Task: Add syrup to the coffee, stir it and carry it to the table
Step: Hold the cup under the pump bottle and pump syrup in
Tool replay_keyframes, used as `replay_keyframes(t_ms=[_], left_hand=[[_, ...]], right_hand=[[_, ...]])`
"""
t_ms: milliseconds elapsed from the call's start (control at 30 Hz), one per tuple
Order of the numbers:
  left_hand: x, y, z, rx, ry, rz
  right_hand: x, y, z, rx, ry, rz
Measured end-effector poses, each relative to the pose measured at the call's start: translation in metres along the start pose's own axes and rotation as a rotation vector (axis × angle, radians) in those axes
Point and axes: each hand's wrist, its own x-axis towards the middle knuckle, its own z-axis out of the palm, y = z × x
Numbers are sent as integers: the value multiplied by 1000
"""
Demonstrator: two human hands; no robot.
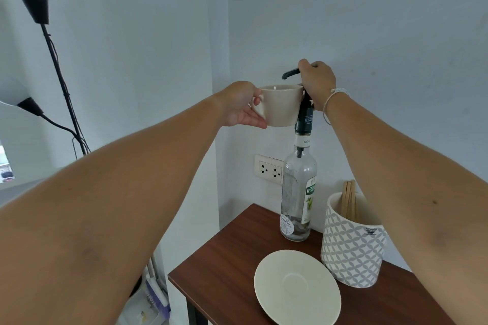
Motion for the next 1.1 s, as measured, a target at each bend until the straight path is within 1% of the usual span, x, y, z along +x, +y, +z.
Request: replay_keyframes(t_ms=[500, 900, 1100], left_hand=[[0, -3, 1, 5, 6, -8], [0, -4, 2, -6, 5, -10], [1, -6, 2, -6, 12, -23]], right_hand=[[-2, 3, 0, -59, 19, -34], [-3, 8, 0, -44, 39, -32], [-3, 13, 2, -89, 53, -44]])
